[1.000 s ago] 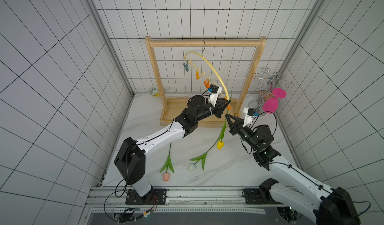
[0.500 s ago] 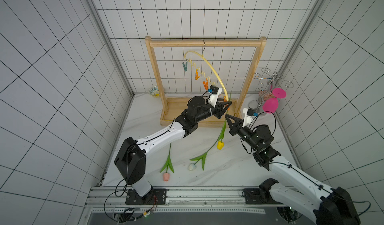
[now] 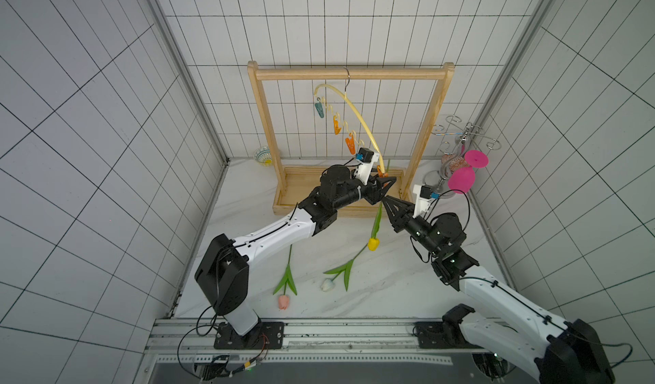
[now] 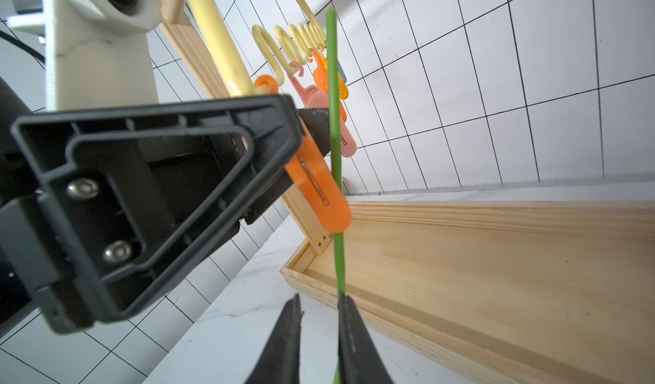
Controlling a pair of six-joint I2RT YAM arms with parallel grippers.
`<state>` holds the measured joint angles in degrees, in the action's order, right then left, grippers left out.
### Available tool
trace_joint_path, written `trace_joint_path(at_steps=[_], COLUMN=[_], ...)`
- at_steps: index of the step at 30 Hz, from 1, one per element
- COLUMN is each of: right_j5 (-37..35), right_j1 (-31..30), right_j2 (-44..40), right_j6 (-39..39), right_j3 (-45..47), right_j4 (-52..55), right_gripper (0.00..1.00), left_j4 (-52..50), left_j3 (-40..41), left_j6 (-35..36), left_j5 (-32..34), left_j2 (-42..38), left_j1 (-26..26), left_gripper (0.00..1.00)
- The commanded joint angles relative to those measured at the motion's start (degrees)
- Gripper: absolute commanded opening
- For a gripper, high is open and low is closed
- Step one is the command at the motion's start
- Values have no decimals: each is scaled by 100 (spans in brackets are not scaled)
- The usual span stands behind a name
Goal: Dry the flowers on a clothes hanger
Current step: Clamp the flower onto the hanger.
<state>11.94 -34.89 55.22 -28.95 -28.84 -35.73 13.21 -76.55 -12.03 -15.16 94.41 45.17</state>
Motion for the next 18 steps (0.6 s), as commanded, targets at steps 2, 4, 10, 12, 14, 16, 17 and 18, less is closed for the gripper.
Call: trace_joint_path(at_steps=[2,4,10,12,14,16,17,18], right_j5=[-96,-104,-122,-130,-140,-149,-141,-140], right_j1=[-44,-44,-44,-44,-44,-43,-44,-40], right_j2=[-25,-41,-133,-184,-224,-258,-271,-277], right_j6=[49,66,148,177,203,217,229,230], right_j3=[-442,-473,-482,-465,-440,-429,-429,-431], right_j4=[42,96,256,326,364,382,391,399], right_gripper=[24,24,24,24,24,24,24,24], left_j4=[-453,-555,-557,-575,-591,-592,-592,-585], left_j3=[-145,-260,-312,-310,-294,-258,-247,-212], left_j6=[529,586,648,665,667,683,692,702], left_j5=[250,224,237,258,267,302,324,350], left_j2=[-94,-63,14,17,16,1,-10,-26], left_j1=[-17,-17,-17,-17,-17,-17,-17,-12], left_gripper=[54,54,54,54,54,54,54,54])
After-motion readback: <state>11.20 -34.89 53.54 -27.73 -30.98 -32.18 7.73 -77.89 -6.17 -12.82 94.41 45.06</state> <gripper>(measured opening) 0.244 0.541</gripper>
